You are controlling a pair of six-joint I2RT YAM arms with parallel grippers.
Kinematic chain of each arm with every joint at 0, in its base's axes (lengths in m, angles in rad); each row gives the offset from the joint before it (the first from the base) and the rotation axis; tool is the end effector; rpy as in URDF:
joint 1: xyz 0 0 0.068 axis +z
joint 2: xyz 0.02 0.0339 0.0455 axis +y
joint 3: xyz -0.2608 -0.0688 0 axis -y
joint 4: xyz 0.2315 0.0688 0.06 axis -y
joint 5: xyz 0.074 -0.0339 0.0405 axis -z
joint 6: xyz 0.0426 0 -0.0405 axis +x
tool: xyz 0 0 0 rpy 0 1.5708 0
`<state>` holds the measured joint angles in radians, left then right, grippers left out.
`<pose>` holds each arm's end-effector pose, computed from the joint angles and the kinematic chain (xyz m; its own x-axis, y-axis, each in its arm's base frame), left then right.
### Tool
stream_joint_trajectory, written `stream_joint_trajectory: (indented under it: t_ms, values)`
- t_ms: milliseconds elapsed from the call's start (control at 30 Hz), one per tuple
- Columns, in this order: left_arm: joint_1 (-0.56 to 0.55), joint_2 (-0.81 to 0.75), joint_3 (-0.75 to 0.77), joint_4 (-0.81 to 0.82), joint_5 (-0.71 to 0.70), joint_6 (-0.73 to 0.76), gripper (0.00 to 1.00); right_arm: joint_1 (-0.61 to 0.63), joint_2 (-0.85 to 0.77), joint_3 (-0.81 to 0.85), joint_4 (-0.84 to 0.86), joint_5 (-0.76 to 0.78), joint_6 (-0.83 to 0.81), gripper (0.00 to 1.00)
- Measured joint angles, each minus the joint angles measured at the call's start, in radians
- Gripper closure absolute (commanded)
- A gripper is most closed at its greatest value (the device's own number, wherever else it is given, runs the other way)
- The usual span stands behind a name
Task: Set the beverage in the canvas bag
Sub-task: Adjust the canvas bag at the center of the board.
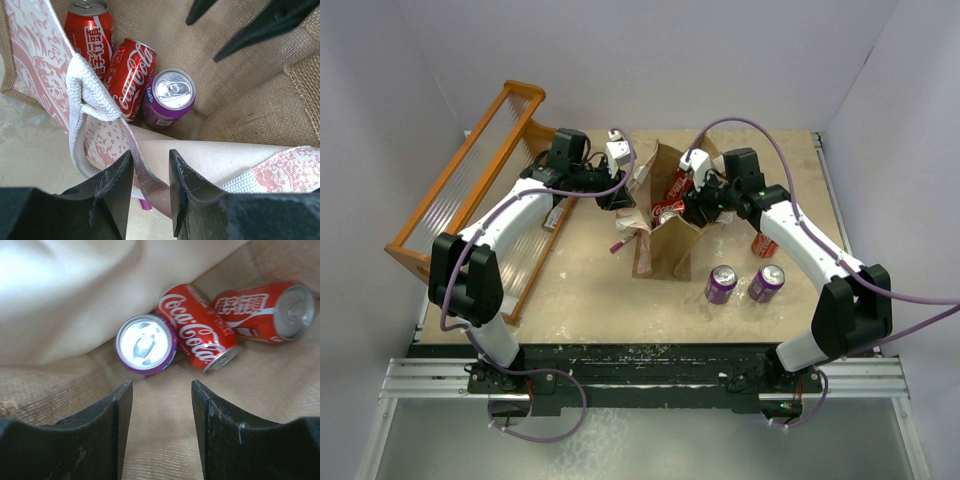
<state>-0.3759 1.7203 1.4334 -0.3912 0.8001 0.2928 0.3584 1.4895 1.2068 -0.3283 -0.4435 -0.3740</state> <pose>0.3409 -0.1674 0.2984 -0.3349 0.3483 -0.8755 0.9109 0.3576 -0.2061 0.3026 0.1329 0.3020 -0.2641 -0.4513 -0.8524 -0.7976 0.5991 -0.0701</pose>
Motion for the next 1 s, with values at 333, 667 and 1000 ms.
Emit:
stream_joint_trajectory:
  t_ms: [333, 667, 1000]
  values:
    - [-0.001, 0.063, 0.113, -0.034, 0.000, 0.051, 0.42, -0.043, 0.061, 0.167, 0.022, 0.014, 0.084, 0.44]
    - [-0.007, 0.080, 0.252, 0.045, 0.024, 0.004, 0.24, -0.076, 0.067, 0.242, 0.058, 0.033, 0.130, 0.38]
    - [-0.127, 0.081, 0.539, -0.211, 0.098, 0.138, 0.16, -0.118, -0.015, 0.242, 0.057, 0.157, 0.210, 0.28]
